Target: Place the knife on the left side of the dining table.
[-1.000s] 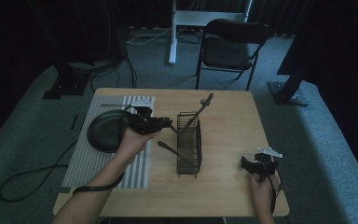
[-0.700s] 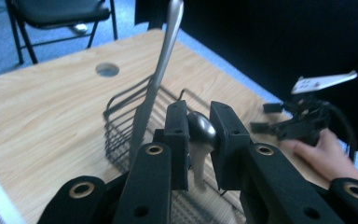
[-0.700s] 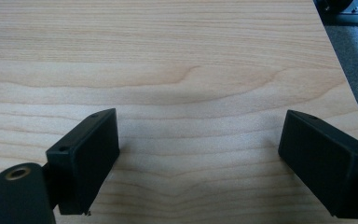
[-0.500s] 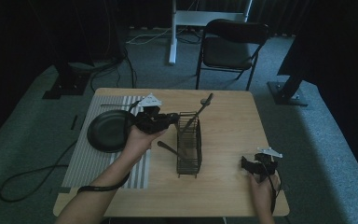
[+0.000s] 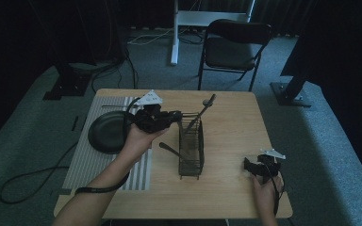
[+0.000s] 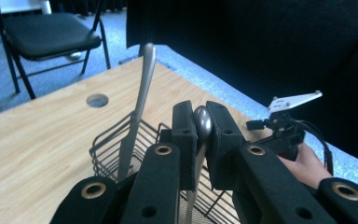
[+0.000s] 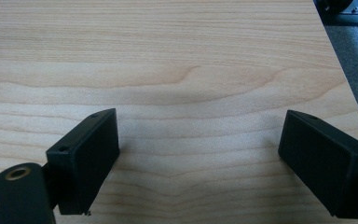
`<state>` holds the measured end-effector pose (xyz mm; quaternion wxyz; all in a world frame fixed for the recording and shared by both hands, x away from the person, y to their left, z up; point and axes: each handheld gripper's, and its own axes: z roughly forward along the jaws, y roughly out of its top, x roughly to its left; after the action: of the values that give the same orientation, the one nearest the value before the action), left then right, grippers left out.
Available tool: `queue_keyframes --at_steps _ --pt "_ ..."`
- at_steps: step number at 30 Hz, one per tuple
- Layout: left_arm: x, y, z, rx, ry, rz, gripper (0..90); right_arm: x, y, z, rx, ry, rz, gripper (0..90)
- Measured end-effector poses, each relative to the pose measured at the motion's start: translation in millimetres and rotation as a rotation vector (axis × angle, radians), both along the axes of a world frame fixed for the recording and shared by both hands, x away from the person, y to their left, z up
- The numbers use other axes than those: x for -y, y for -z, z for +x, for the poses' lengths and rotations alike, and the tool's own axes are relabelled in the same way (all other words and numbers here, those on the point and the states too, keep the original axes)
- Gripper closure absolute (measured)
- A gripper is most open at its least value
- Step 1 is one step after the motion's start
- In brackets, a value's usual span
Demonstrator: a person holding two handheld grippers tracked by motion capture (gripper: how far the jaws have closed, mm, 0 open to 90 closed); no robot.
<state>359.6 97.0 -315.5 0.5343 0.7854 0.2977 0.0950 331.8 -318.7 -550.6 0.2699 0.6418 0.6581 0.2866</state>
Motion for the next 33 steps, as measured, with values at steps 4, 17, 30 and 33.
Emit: queue_keyframes --at_steps 4,17,30,33 --pt "-2.6 -12.4 -4.6 0.020 0.021 -0.012 83.8 -0.1 0.0 -0.1 -0.001 0.000 0.001 11.3" --pt "-24.0 -44.0 -15.9 0.093 0.002 -0.062 83.8 0.0 0.0 -0.1 -0.001 0.000 0.000 11.3" --pt "-54.4 -60.9 -26.9 0.131 -0.076 -0.045 83.9 0.0 0.0 -0.1 -0.001 0.000 0.000 11.3" --pt "-65.1 -57.2 -28.2 0.123 -0.104 -0.049 83.8 -0.1 0.0 -0.1 -0.001 0.000 0.000 11.3"
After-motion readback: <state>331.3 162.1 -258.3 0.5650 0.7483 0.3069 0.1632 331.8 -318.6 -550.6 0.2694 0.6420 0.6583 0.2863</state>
